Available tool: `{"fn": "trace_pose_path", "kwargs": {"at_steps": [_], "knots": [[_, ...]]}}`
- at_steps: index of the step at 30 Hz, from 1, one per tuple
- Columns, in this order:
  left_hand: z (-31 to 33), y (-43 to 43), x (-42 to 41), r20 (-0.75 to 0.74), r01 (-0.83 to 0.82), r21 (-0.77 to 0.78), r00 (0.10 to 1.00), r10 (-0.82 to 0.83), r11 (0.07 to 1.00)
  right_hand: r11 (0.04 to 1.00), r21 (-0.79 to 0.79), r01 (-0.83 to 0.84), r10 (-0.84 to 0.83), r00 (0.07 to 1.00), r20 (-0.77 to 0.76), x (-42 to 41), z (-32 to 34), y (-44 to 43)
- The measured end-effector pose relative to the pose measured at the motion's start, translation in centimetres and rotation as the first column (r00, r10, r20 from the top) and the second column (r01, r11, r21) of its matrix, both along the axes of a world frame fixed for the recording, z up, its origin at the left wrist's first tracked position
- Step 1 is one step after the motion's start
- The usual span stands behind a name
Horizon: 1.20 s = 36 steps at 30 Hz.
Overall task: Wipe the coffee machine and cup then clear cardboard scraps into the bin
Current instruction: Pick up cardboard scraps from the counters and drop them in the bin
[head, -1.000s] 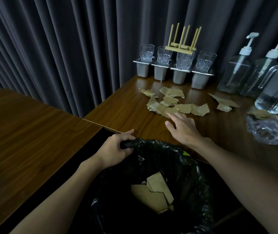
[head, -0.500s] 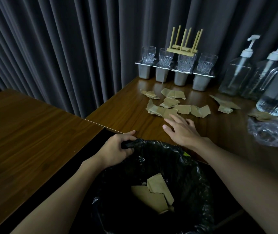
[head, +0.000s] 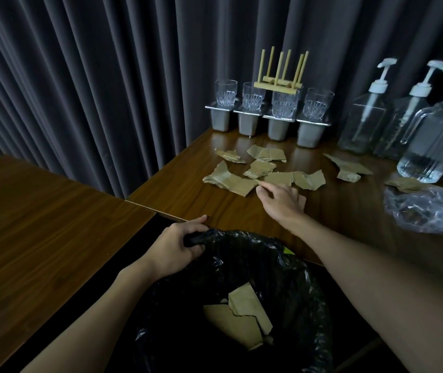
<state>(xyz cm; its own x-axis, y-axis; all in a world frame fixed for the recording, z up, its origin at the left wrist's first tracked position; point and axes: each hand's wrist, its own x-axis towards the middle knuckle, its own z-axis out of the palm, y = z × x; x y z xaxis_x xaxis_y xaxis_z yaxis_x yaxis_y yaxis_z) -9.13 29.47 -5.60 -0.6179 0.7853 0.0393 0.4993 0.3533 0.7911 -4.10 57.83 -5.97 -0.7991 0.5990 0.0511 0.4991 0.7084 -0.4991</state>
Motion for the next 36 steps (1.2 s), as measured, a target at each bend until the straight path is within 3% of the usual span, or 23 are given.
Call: {"fn": "trace_pose_path", "kwargs": {"at_steps": [3,11,18,21,25,31,34,36], "knots": [[0.1,0.0,0.0,0.011,0.004,-0.011,1.0,-0.004,1.0,0.999,-0.045,0.008,-0.011,0.997,-0.079,-0.4,0.4,-0.5],[0.4,0.1,0.2,0.018,-0.004,-0.042,1.0,0.004,0.999,0.995,-0.087,-0.049,0.043,0.996,-0.072,-1.9,0.7,-1.2],[0.5,0.2,0.3,-0.014,-0.021,-0.07,1.0,0.02,0.997,0.916,-0.399,0.034,-0.178,0.928,-0.328,-2.2,1.5,-2.2],[0.5,0.3,0.3,-0.015,-0.03,-0.072,0.999,0.029,0.997,0.84,-0.543,-0.013,-0.238,0.89,-0.389,-2.2,2.4,-2.3],[0.3,0.2,0.3,-0.01,-0.036,-0.061,0.999,0.035,0.997,0.587,-0.786,-0.194,-0.305,0.846,-0.437,-0.7,4.5,-1.4],[0.4,0.3,0.3,-0.012,-0.031,-0.056,0.999,0.031,0.998,0.458,-0.817,-0.351,-0.072,0.901,-0.428,3.1,6.9,-0.2],[0.2,0.1,0.3,-0.047,-0.024,-0.058,0.999,0.021,0.998,0.441,-0.809,-0.389,0.219,0.921,-0.323,4.9,6.9,-0.1],[0.2,-0.1,0.3,-0.043,-0.008,-0.049,0.999,0.006,0.999,0.41,-0.823,-0.394,0.423,0.881,-0.211,5.9,6.8,0.0]]}}
